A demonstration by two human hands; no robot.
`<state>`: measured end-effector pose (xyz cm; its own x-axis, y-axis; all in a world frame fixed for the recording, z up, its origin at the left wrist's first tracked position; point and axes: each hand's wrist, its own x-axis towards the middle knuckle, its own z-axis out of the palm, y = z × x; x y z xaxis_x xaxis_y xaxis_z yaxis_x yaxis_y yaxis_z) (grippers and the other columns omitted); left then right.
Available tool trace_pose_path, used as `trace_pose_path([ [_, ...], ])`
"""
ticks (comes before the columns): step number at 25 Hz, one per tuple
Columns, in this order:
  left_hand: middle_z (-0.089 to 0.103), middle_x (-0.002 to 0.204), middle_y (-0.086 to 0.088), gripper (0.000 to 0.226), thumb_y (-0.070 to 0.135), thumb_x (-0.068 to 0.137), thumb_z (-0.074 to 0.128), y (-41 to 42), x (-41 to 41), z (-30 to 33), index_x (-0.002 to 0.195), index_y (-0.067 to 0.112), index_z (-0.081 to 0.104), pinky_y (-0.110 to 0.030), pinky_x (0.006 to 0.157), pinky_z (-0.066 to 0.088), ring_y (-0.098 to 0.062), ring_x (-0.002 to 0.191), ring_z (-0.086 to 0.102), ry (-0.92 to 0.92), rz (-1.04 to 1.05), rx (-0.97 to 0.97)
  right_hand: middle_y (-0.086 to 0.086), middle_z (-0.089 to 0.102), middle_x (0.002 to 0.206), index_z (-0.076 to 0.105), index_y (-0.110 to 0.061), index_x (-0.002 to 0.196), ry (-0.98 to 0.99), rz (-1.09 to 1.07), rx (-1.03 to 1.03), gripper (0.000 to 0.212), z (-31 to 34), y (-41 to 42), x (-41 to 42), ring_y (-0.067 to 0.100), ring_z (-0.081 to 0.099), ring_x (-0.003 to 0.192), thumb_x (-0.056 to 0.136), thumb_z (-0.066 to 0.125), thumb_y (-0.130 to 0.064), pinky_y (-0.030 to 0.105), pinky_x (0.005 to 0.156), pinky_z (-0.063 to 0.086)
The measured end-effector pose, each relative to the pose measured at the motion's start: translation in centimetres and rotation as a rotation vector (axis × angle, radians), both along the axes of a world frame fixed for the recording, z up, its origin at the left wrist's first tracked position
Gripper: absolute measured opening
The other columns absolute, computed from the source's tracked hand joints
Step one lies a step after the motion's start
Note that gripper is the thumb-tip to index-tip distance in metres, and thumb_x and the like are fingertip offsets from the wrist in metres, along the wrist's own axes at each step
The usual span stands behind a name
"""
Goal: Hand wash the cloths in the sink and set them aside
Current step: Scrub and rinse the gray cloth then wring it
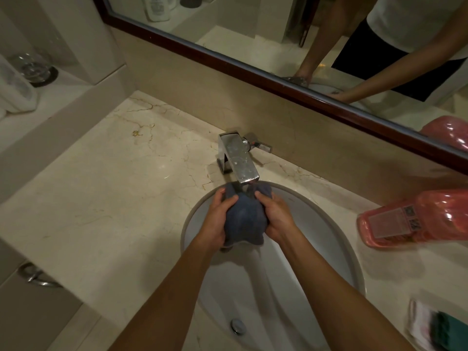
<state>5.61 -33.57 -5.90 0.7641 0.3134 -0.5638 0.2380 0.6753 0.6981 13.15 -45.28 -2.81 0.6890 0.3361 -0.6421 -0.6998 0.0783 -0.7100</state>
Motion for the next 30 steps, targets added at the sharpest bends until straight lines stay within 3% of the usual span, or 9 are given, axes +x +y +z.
trace_pose_path([
  [2, 0.067, 0.127, -0.015, 0.040, 0.019, 0.097, 0.060, -0.2, 0.0, -0.4, 0.137, 0.020, 0.055, -0.044, 0.084, 0.056, -0.036, 0.113, 0.067, -0.025, 0.011, -0.025, 0.013, 0.077, 0.097, 0.070, -0.008, 0.107, -0.011, -0.004, -0.044, 0.016, -0.2, 0.3, -0.2, 0.022, 0.076, 0.084, 0.100, 0.058, -0.016, 0.033, 0.071, 0.062],
  [4, 0.065, 0.129, -0.022, 0.037, 0.013, 0.101, 0.051, -0.3, 0.3, -0.5, 0.138, 0.008, 0.055, -0.040, 0.083, 0.055, -0.035, 0.112, 0.066, -0.057, 0.047, -0.050, 0.015, 0.076, 0.103, 0.066, -0.009, 0.117, 0.055, -0.002, 0.051, 0.022, -0.1, 0.5, -0.2, 0.022, 0.076, 0.085, 0.102, 0.055, -0.020, 0.032, 0.065, 0.060],
  [8, 0.066, 0.126, -0.024, 0.036, 0.007, 0.104, 0.038, 0.0, 0.7, -0.1, 0.135, 0.001, 0.056, -0.035, 0.087, 0.056, -0.030, 0.111, 0.067, -0.125, 0.181, -0.194, 0.014, 0.071, 0.119, 0.055, -0.022, 0.130, 0.164, 0.125, 0.125, 0.032, -0.4, 0.4, -0.4, 0.028, 0.070, 0.108, 0.099, 0.059, -0.032, 0.042, 0.089, 0.058],
  [11, 0.065, 0.128, -0.023, 0.037, -0.002, 0.103, 0.035, 0.0, 1.1, 0.1, 0.135, 0.000, 0.054, -0.038, 0.094, 0.056, -0.032, 0.115, 0.065, -0.163, 0.180, -0.133, 0.021, 0.069, 0.123, 0.055, -0.010, 0.132, 0.161, 0.199, 0.182, 0.035, -0.7, -0.1, -0.8, 0.033, 0.067, 0.112, 0.099, 0.060, -0.022, 0.049, 0.102, 0.052],
  [16, 0.064, 0.127, -0.025, 0.033, -0.002, 0.102, 0.044, 0.2, 1.2, -0.7, 0.133, -0.002, 0.055, -0.042, 0.103, 0.051, -0.034, 0.116, 0.065, -0.101, 0.165, 0.028, 0.024, 0.073, 0.092, 0.067, 0.002, 0.096, -0.079, 0.192, -0.139, 0.010, -1.2, 0.3, -1.2, 0.025, 0.074, 0.073, 0.090, 0.071, -0.006, 0.032, 0.064, 0.061],
  [19, 0.072, 0.117, -0.017, 0.025, 0.004, 0.101, 0.050, 0.6, 1.1, -1.0, 0.121, 0.008, 0.065, -0.040, 0.091, 0.056, -0.032, 0.112, 0.068, -0.095, 0.127, 0.080, 0.018, 0.074, 0.081, 0.068, 0.002, 0.091, -0.107, 0.085, -0.133, 0.010, -1.2, 0.9, -1.4, 0.021, 0.074, 0.066, 0.093, 0.068, -0.007, 0.028, 0.056, 0.058],
  [23, 0.073, 0.116, -0.015, 0.024, 0.015, 0.097, 0.058, 1.3, 0.3, -1.2, 0.115, 0.016, 0.074, -0.033, 0.076, 0.060, -0.029, 0.106, 0.072, -0.132, 0.022, -0.010, 0.014, 0.077, 0.090, 0.070, -0.004, 0.100, -0.052, -0.091, 0.046, 0.015, -0.8, 1.2, -0.8, 0.023, 0.075, 0.080, 0.097, 0.063, -0.017, 0.030, 0.068, 0.061],
  [27, 0.071, 0.122, -0.017, 0.029, 0.026, 0.093, 0.064, 1.6, -0.2, -1.8, 0.119, 0.016, 0.072, -0.036, 0.087, 0.058, -0.031, 0.112, 0.069, -0.152, -0.091, 0.046, 0.013, 0.077, 0.102, 0.068, -0.012, 0.117, 0.094, -0.149, 0.052, 0.031, -1.0, 1.7, -0.3, 0.028, 0.074, 0.098, 0.101, 0.057, -0.036, 0.043, 0.091, 0.058],
  [30, 0.073, 0.115, -0.018, 0.031, 0.032, 0.093, 0.062, 1.4, -0.4, -1.7, 0.110, 0.011, 0.076, -0.036, 0.089, 0.057, -0.030, 0.108, 0.070, -0.058, -0.088, 0.020, 0.018, 0.069, 0.122, 0.057, -0.015, 0.134, 0.132, -0.224, 0.236, 0.033, -0.9, 1.6, -0.4, 0.033, 0.065, 0.117, 0.104, 0.051, -0.028, 0.049, 0.105, 0.049],
])
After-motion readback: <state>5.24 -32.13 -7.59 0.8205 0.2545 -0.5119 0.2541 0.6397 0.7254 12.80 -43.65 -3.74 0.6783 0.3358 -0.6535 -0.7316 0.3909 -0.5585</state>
